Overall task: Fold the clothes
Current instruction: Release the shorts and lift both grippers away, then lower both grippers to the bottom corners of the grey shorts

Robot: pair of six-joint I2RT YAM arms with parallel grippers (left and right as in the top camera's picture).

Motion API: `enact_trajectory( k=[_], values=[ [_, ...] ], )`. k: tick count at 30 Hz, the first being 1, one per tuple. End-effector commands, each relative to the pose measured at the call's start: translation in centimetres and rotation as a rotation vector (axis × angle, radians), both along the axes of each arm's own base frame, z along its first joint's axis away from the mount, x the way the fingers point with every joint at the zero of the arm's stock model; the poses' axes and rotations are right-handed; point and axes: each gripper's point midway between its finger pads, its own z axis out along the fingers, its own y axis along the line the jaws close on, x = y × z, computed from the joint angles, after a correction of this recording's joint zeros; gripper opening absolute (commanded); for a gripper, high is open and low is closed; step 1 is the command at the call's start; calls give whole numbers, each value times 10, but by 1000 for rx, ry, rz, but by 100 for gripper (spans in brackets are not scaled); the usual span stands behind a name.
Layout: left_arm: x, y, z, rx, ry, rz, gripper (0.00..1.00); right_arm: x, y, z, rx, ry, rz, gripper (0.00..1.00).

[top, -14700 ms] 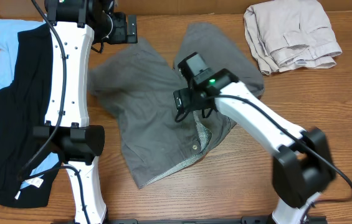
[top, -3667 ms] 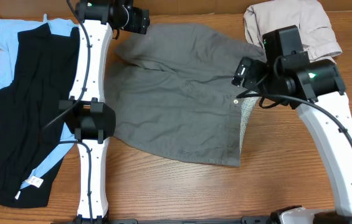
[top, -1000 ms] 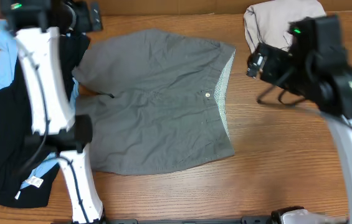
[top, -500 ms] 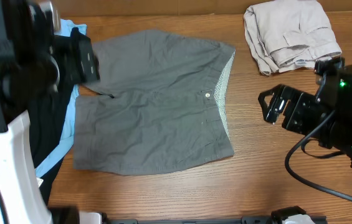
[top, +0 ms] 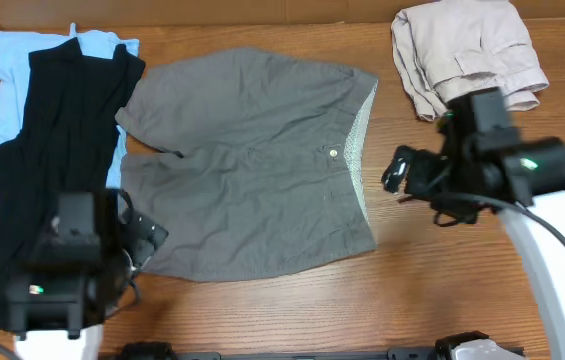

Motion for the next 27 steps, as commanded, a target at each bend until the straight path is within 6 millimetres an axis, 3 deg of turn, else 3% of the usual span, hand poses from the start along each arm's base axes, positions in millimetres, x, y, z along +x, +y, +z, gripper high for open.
enact_trajectory(
  k=[1,3,8,16,20,23,27],
  values=[
    [-13,11,-52,-20,54,304,100,-4,0,-25,-4,62,-13,100],
    [-11,10,-82,-40,71,347,100,-4,0,-34,-8,81,-13,100],
    [-5,11,-126,-58,89,386,94,0,1,-36,-6,69,-12,100],
    [-7,33,-169,-52,190,514,94,0,7,-42,-6,76,-2,100],
    [2,44,-187,-58,222,508,90,-2,16,-48,-3,88,0,100],
    [10,44,-199,-85,225,508,83,-2,24,-51,3,88,-4,99],
    [19,44,-209,-90,228,471,66,-6,33,-64,5,109,-9,95]
  ],
)
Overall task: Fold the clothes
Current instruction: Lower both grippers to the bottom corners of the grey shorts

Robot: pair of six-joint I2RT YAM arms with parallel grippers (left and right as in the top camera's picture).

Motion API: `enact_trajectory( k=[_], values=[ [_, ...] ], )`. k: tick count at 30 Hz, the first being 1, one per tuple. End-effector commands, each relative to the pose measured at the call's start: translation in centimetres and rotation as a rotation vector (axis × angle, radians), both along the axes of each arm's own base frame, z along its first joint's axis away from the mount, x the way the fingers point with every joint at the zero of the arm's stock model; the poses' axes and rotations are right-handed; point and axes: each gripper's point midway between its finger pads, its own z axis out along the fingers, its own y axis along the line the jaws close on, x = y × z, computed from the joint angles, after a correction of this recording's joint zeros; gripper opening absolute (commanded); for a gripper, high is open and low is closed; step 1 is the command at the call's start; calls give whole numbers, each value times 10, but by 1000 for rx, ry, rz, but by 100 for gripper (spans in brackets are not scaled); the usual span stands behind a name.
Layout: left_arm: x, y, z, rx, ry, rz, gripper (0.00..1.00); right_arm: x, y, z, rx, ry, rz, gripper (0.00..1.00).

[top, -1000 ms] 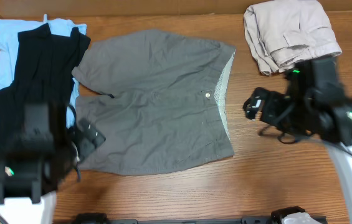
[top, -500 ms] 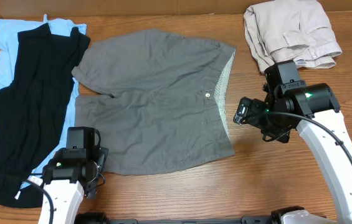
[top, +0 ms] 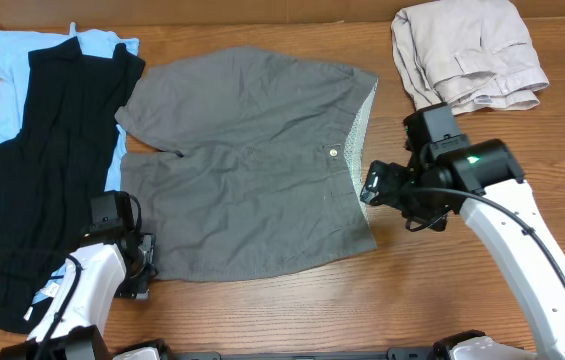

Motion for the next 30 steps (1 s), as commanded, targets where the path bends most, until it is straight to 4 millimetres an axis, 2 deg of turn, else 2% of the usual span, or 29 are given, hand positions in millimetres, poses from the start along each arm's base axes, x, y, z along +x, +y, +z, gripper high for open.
enact_trajectory(
  k=[1,5,7,11,14,18,24,30],
  values=[
    [-3,-6,-20,-43,38,-47,57,-8,6,-17,0,52,-33,94],
    [-6,-6,-25,-46,61,-73,20,-20,7,-38,-12,105,-53,86],
    [-6,-6,-25,-46,63,-78,6,-27,7,-50,-19,131,-63,79],
    [-8,-9,-25,-64,69,-80,4,-41,13,-67,1,178,-67,67],
    [-7,-15,-26,-92,63,-93,4,-46,21,-80,9,180,-69,64],
    [-6,-19,-26,-118,57,-101,4,-45,30,-100,21,144,-86,64],
    [-4,-25,-26,-147,54,-181,4,-58,24,-138,-35,186,-124,64],
    [-8,-32,-26,-186,64,-186,4,-49,18,-159,-77,169,-181,64]
  ],
)
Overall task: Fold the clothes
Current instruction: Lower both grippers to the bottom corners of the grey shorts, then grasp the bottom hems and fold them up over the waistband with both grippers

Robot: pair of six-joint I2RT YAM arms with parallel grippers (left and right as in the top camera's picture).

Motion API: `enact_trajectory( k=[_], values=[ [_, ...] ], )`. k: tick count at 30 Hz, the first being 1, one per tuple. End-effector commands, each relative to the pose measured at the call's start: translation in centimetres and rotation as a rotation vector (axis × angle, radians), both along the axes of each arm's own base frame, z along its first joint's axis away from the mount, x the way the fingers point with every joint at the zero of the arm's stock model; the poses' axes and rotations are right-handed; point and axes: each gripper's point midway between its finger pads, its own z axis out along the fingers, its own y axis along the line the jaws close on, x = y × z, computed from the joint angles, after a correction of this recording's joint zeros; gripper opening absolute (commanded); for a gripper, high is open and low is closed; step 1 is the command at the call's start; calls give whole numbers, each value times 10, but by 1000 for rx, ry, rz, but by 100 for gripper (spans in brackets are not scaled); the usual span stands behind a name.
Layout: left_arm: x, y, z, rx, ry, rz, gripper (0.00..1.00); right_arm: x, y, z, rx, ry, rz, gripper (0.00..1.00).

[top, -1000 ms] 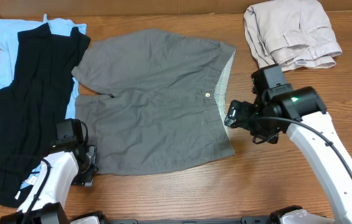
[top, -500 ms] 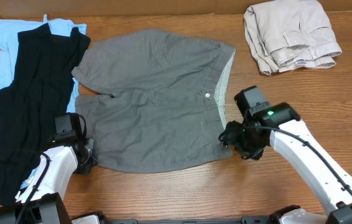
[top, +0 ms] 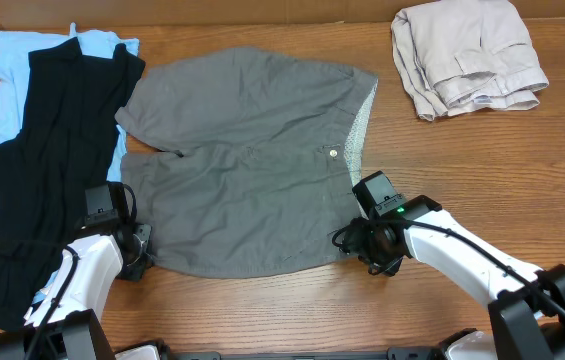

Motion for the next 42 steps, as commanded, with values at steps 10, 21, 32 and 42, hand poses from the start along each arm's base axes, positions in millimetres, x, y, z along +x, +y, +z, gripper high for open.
enact_trajectory(
  k=[10,21,32,42],
  values=[
    [-30,-36,-25,-168,113,-220,4,20,-16,-10,-106,-76,-118,19],
    [33,-86,26,-404,-166,-646,4,11,-42,16,-140,-32,-202,4],
    [67,-79,134,-364,-196,-818,4,7,-65,118,-72,-152,-183,4],
    [66,-78,231,-235,-333,-903,4,-26,-76,191,-58,-179,-182,4]
  ],
)
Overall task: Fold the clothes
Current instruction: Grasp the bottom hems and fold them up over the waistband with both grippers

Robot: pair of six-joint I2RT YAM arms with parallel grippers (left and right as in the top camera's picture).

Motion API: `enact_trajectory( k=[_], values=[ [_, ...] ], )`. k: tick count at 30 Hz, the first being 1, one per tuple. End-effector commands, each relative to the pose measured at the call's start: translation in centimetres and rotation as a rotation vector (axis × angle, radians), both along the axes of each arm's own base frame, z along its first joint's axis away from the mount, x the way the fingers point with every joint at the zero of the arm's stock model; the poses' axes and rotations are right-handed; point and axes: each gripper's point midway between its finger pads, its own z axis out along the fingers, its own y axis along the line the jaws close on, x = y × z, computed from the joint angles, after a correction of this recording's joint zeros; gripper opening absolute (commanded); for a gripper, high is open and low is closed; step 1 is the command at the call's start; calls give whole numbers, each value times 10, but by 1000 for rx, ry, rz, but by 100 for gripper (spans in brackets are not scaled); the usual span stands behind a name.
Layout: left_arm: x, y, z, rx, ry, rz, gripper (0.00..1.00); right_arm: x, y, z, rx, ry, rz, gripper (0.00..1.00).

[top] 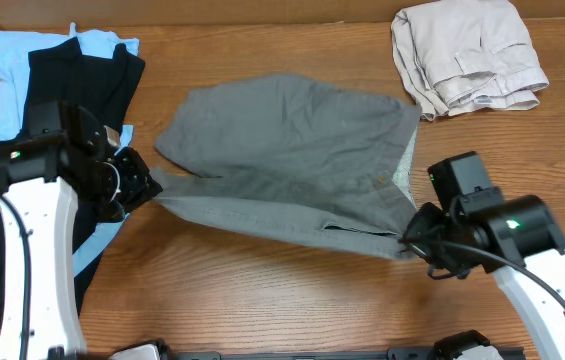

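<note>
Grey shorts point(292, 140) lie across the middle of the table, their near half lifted into a taut fold between my two grippers. My left gripper point(148, 185) is shut on the leg-hem corner at the left. The waistband corner at the right is pinched by my right gripper point(412, 240), which is shut on it. The lifted edge runs as a stretched band from one gripper to the other. The far half of the shorts rests flat on the wood.
A folded beige garment point(467, 55) sits at the back right corner. A black garment point(67, 100) over a light blue one point(7, 60) lies along the left side, under my left arm. Bare wooden table point(262, 300) runs along the front.
Both grippers were low at the shorts' near corners. Now each holds its corner raised, the near half is pulled up and back, and the shorts have shifted to the right.
Both arms stood off the flat, spread shorts. They then came to the near edge, left at the leg hem, right at the waistband. Then they sat down on those corners. Now the near half is lifted taut between them.
</note>
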Motion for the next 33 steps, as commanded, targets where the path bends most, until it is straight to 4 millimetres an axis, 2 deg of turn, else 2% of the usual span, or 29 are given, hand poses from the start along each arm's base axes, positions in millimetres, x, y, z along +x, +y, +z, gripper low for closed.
enact_trajectory(
  k=[1,4,9,13,16,21,26,30,33],
  values=[
    [-1,0,44,46,-149,-42,4,-7,-6,24,-1,-40,-3,4],
    [-8,-2,64,64,-219,-44,4,-26,-7,31,12,2,-5,4],
    [-20,-2,83,102,-293,-36,4,-46,-8,35,34,31,-20,4],
    [-21,7,87,162,-315,-9,4,-45,-11,37,25,13,-31,4],
    [-12,10,86,168,-332,-8,4,-34,-19,35,-16,-10,-69,4],
    [25,6,79,157,-360,-18,4,-10,-33,27,-61,-10,-141,4],
    [76,-17,66,141,-416,-81,4,15,-48,17,-111,-2,-203,4],
    [119,-45,42,163,-451,-153,4,43,-59,7,-134,-29,-234,4],
    [145,-59,21,190,-456,-161,4,66,-65,-2,-145,-50,-237,4]
  ],
)
